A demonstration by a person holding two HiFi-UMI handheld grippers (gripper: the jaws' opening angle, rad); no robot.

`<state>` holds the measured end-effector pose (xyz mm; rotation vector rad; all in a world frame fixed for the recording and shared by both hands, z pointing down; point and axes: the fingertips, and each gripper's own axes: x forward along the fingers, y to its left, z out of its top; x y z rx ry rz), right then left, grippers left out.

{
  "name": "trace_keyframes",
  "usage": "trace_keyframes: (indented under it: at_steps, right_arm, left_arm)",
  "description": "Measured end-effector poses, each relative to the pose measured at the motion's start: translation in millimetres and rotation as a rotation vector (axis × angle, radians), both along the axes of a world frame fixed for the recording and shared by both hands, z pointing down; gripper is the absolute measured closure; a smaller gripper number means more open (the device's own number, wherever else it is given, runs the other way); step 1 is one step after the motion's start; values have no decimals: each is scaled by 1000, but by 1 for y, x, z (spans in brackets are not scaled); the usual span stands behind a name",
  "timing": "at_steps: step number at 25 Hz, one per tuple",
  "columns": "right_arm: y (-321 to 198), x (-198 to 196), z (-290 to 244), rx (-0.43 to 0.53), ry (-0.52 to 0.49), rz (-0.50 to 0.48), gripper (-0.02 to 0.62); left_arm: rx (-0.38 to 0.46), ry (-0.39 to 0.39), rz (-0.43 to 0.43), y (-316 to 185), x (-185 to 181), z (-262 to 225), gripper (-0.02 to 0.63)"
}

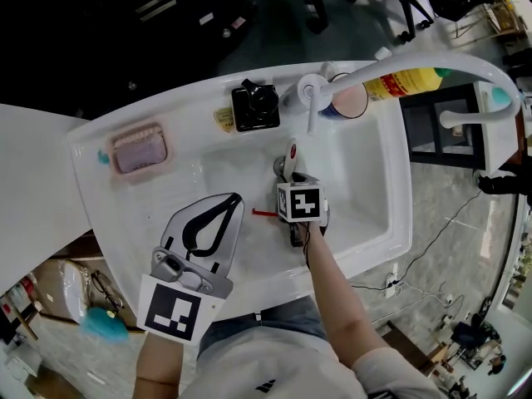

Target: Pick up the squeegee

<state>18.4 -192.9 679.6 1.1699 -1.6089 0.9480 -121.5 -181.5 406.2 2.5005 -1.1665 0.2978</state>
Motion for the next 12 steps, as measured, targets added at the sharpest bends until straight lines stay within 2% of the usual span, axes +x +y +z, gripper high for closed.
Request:
trace_keyframes:
  at_steps: [7, 9, 12]
  right_arm:
    - [-2, 0, 3, -9, 52, 2, 463]
    - [-5, 1, 1, 6, 78, -5, 491]
    - [-5, 2, 2, 22, 77, 17, 495]
  left_arm:
    - [-6, 5, -2, 0, -2, 2, 594]
    - [-3, -1, 2, 1, -2, 2, 594]
    - [-7, -5, -3, 2, -5, 3, 594]
